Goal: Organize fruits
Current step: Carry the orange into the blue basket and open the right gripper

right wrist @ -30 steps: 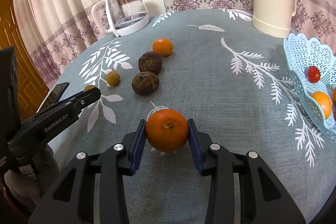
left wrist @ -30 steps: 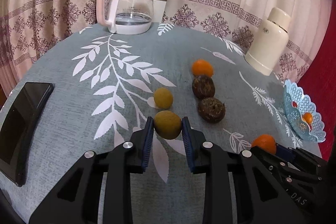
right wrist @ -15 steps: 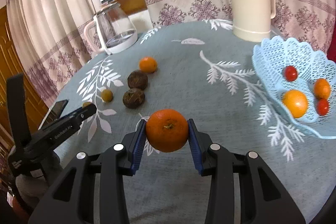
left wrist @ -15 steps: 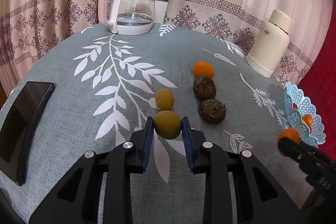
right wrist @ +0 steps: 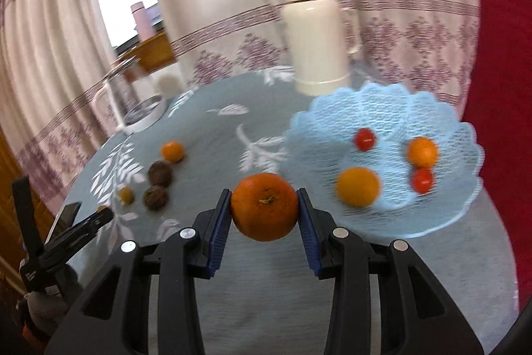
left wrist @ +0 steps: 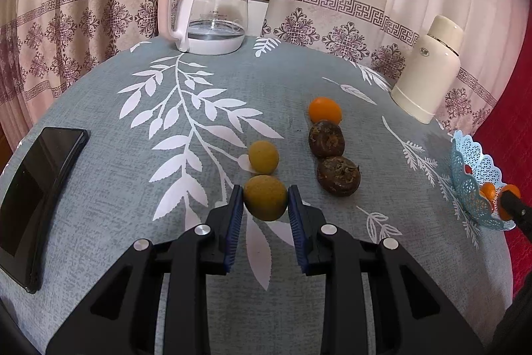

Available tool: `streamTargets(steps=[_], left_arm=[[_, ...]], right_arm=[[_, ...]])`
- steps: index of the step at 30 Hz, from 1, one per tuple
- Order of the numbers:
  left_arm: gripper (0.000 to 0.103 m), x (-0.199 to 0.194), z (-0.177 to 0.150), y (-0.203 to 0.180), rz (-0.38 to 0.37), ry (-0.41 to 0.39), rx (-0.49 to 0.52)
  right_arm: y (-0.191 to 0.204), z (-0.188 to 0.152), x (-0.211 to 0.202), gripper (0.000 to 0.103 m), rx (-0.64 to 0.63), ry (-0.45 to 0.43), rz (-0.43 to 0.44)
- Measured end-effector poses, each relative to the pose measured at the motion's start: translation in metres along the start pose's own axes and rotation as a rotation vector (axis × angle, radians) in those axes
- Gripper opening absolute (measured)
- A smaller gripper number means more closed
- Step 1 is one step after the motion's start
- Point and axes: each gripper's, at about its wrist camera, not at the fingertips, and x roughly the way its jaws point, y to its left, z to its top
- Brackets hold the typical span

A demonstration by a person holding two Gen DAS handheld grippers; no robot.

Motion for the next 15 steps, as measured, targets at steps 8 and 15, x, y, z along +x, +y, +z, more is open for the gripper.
streamTargets(steps=[8, 15], left_arm=[[0.028, 0.000, 0.000, 0.000, 0.005, 0.002, 0.001], [0.028, 0.001, 0.000, 0.000, 0.007, 0.004, 0.000]], right_arm=[[-0.042, 0.007, -0.010, 0.039, 0.065, -0.034, -0.096], [-0.063, 0.005, -0.002, 0.039, 0.081, -0.019, -0.160]])
